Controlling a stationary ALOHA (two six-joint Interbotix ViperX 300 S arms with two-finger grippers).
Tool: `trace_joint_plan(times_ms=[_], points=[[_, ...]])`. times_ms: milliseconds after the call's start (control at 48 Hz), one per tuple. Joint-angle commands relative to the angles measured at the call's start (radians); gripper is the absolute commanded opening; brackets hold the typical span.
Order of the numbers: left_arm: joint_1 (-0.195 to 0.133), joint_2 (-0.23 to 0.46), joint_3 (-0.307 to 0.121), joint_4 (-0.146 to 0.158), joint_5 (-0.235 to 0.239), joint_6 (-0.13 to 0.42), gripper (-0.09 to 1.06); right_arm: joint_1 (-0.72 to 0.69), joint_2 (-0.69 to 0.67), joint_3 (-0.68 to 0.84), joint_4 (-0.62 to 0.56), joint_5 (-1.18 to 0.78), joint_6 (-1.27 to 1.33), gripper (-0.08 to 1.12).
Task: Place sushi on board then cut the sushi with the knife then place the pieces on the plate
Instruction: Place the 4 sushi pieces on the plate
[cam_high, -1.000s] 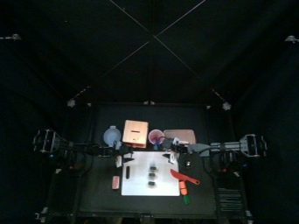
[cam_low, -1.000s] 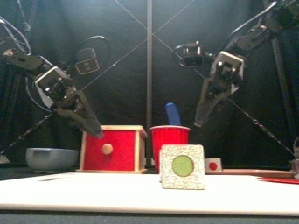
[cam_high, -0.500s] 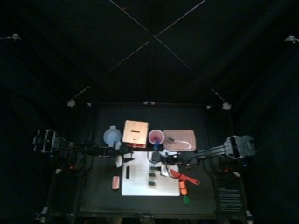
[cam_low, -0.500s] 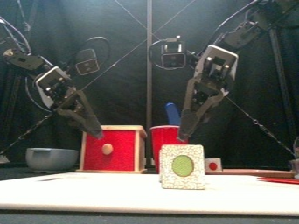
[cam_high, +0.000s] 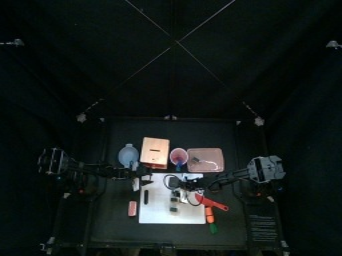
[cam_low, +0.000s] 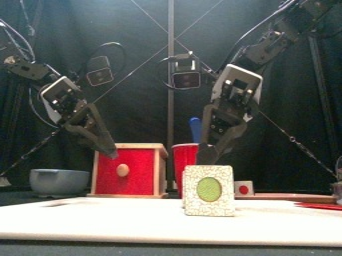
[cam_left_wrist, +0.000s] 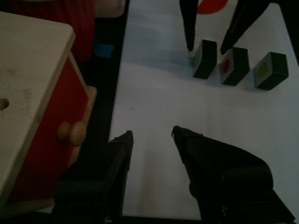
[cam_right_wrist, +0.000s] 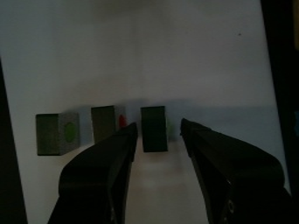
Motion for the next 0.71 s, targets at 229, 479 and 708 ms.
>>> trace_joint_plan(times_ms=[229,479,708], points=[[-0.002,-0.005,-0.003,-0.003,-0.005,0.000,0.80,-0.003,0.020,-0.034,-0.006,-0.002,-0.002,0.72],[-0.002,-0.005,-0.003,-0.003,-0.005,-0.002,0.80,-0.017,-0.060,0.003,-0.002,0.018,0.000,0.48],[-0.002,-0.003,-0.003,-0.003,-0.005,0.000,0.80,-0.106,-0.284,0.140,0.009,0.086,0.002,0.48]])
